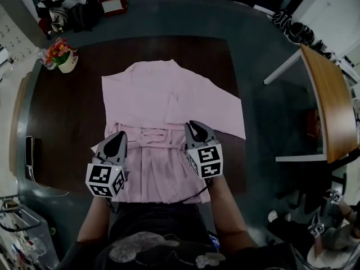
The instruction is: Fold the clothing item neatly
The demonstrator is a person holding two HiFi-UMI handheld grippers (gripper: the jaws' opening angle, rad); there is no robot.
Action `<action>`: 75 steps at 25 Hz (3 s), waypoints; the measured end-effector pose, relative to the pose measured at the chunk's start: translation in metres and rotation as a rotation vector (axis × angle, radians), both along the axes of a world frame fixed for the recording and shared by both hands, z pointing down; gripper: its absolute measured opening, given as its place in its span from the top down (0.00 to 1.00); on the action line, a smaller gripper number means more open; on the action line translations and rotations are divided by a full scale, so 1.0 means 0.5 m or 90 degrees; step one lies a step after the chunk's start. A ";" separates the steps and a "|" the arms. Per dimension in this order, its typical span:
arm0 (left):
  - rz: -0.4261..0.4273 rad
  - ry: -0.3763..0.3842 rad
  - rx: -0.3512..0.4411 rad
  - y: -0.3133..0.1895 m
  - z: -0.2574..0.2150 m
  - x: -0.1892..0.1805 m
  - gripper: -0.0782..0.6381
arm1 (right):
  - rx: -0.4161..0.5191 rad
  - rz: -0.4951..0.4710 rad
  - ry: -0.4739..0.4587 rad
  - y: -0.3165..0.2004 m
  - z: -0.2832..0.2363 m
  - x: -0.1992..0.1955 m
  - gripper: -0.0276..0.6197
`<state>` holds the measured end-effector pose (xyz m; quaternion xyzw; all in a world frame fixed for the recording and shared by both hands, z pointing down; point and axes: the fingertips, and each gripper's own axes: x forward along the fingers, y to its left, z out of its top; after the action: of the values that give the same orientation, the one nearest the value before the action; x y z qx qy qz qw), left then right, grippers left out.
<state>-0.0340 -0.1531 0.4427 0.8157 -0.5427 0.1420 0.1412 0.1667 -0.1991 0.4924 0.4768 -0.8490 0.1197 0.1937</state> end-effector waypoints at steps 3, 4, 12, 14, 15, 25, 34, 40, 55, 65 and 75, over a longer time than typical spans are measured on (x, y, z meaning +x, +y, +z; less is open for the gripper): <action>-0.008 0.004 -0.002 -0.003 0.000 -0.008 0.88 | -0.022 -0.096 0.073 -0.008 0.033 -0.081 0.81; -0.011 0.005 -0.002 -0.005 0.000 -0.013 0.88 | -0.032 -0.113 0.099 -0.013 0.051 -0.099 0.79; -0.018 0.022 -0.024 -0.032 0.021 -0.069 0.88 | -0.044 -0.044 0.262 -0.084 0.104 -0.097 0.91; -0.008 0.022 -0.032 -0.047 0.031 -0.078 0.88 | -0.031 0.001 0.264 -0.115 0.087 -0.066 0.91; -0.002 0.023 -0.033 -0.056 0.035 -0.081 0.88 | -0.029 0.021 0.264 -0.132 0.082 -0.047 0.91; 0.050 0.043 -0.046 -0.119 0.072 -0.090 0.88 | -0.080 0.207 0.269 -0.183 0.098 0.135 0.91; 0.067 0.064 -0.055 -0.118 0.080 -0.085 0.88 | -0.031 0.198 0.148 -0.141 0.012 0.049 0.91; 0.075 0.064 -0.061 -0.077 0.068 -0.043 0.88 | -0.112 0.125 0.151 -0.138 0.097 -0.037 0.91; -0.038 0.021 -0.017 0.060 0.015 0.178 0.88 | -0.048 0.171 0.002 -0.053 0.006 0.238 0.91; 0.088 0.072 0.021 0.105 -0.024 0.503 0.88 | -0.003 0.239 0.001 0.089 -0.039 0.527 0.92; 0.195 0.060 -0.011 0.105 0.042 0.585 0.88 | -0.031 0.383 -0.012 0.194 0.034 0.659 0.95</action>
<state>0.2583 -0.1005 0.4636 0.8936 -0.4033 0.1278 0.1503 0.4961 -0.1022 0.5094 0.7010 -0.6683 0.1964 0.1529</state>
